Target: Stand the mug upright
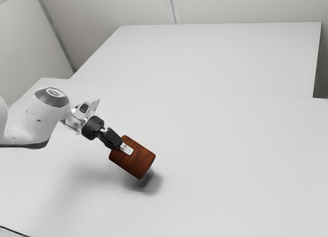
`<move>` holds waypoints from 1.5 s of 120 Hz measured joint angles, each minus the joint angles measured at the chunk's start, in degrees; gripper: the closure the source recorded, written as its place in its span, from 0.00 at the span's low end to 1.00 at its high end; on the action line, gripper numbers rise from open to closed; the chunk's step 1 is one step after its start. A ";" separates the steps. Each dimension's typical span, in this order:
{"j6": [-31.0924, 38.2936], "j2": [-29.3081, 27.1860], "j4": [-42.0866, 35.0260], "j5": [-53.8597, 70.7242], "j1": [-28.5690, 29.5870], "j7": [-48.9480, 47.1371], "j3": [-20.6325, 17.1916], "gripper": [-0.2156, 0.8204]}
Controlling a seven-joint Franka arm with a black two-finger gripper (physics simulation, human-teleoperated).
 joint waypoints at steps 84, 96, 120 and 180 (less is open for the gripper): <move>31.91 -6.87 -0.85 40.58 -0.19 -10.36 -15.72 0.96; 34.16 -6.92 -2.02 41.65 -0.16 -11.18 -16.33 0.96; 37.60 -6.64 -4.46 42.37 -0.15 -12.56 -17.30 0.96; 40.89 -5.11 -5.91 42.22 -0.15 -14.32 -17.61 0.86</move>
